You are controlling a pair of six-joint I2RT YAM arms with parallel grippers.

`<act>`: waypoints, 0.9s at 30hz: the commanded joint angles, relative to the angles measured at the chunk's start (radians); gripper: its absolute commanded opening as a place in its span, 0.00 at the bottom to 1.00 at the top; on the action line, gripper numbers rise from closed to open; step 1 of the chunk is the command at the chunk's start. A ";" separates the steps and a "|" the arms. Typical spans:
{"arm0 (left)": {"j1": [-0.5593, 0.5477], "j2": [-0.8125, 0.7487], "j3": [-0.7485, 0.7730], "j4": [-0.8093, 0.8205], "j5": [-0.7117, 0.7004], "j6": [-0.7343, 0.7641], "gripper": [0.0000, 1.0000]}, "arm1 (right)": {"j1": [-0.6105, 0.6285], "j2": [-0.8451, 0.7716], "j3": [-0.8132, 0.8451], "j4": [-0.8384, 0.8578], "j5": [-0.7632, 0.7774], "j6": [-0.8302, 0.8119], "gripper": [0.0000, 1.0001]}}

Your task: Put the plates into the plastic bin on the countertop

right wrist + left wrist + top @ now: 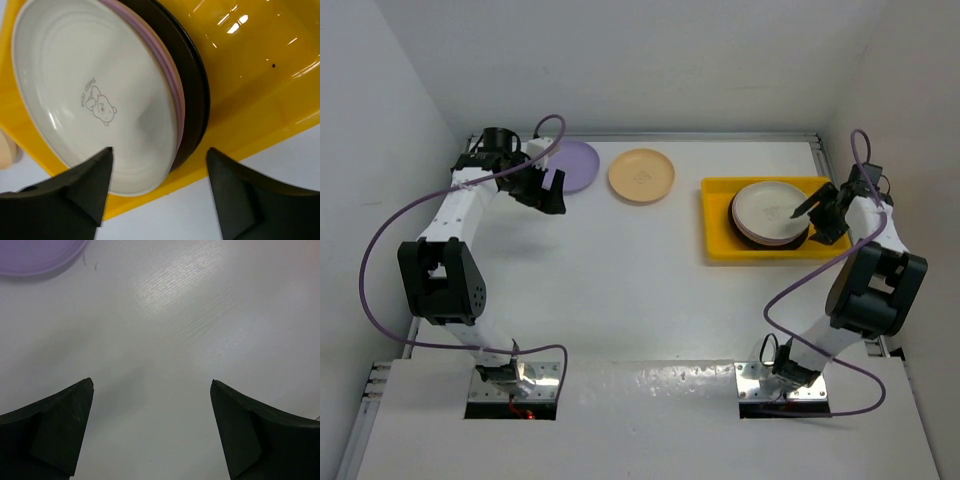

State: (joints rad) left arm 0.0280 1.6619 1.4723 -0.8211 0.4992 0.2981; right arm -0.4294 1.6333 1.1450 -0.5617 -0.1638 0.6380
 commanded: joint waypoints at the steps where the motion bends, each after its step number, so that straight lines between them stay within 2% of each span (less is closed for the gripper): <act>1: 0.012 -0.019 -0.004 0.013 -0.004 0.019 1.00 | 0.014 -0.021 0.039 -0.017 0.041 -0.055 0.77; 2: 0.021 -0.019 -0.004 0.013 -0.004 0.019 1.00 | 0.030 -0.021 0.047 -0.023 0.041 -0.070 0.78; 7: 0.021 -0.008 0.006 0.013 -0.042 0.019 1.00 | 0.142 -0.027 0.156 -0.130 0.279 -0.164 0.81; 10: 0.021 0.025 0.028 0.043 -0.100 -0.016 1.00 | 0.309 -0.064 0.193 -0.123 0.470 -0.156 0.81; 12: 0.021 0.059 0.028 0.080 -0.138 -0.059 1.00 | 0.421 -0.070 0.222 -0.090 0.500 -0.152 0.78; 13: 0.021 0.073 0.040 0.091 -0.164 -0.074 1.00 | 0.505 -0.049 0.267 -0.046 0.479 -0.152 0.75; 15: 0.030 0.104 0.065 0.111 -0.178 -0.102 1.00 | 0.584 0.023 0.318 0.017 0.416 -0.143 0.62; 16: 0.039 0.137 0.086 0.120 -0.197 -0.134 1.00 | 0.616 0.099 0.449 0.026 0.332 -0.117 0.60; 17: 0.039 0.156 0.100 0.131 -0.197 -0.145 1.00 | 0.642 0.202 0.507 0.017 0.316 -0.100 0.59; 18: 0.039 0.173 0.115 0.131 -0.209 -0.155 1.00 | 0.658 0.259 0.565 -0.034 0.290 -0.059 0.59; 19: 0.050 0.189 0.144 0.131 -0.220 -0.165 1.00 | 0.676 0.419 0.772 -0.056 0.284 -0.046 0.62; 21: 0.050 0.231 0.164 0.140 -0.220 -0.174 1.00 | 0.701 0.514 0.928 -0.093 0.285 -0.009 0.71; 23: 0.061 0.265 0.186 0.152 -0.231 -0.185 1.00 | 0.718 0.647 1.007 -0.078 0.258 0.017 0.71; 27: 0.072 0.323 0.220 0.186 -0.219 -0.203 1.00 | 0.710 0.744 0.958 0.083 0.241 0.161 0.65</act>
State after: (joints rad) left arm 0.0849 1.9553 1.6344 -0.6819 0.2829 0.1291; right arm 0.2913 2.3325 2.1155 -0.5449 0.1001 0.6670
